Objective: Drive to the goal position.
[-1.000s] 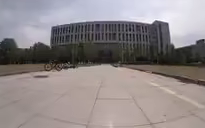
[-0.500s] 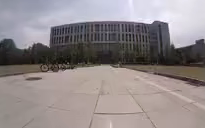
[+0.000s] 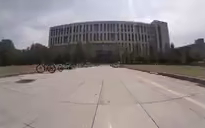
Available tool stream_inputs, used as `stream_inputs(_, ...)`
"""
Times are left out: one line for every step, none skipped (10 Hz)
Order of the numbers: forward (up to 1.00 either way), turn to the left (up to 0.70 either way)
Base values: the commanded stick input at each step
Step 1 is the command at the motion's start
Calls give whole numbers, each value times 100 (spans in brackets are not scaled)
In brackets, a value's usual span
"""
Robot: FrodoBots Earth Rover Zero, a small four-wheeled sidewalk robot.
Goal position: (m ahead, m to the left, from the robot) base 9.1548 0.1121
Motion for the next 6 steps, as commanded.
stream_inputs(100,0)
stream_inputs(100,0)
stream_inputs(100,0)
stream_inputs(100,0)
stream_inputs(100,0)
stream_inputs(100,0)
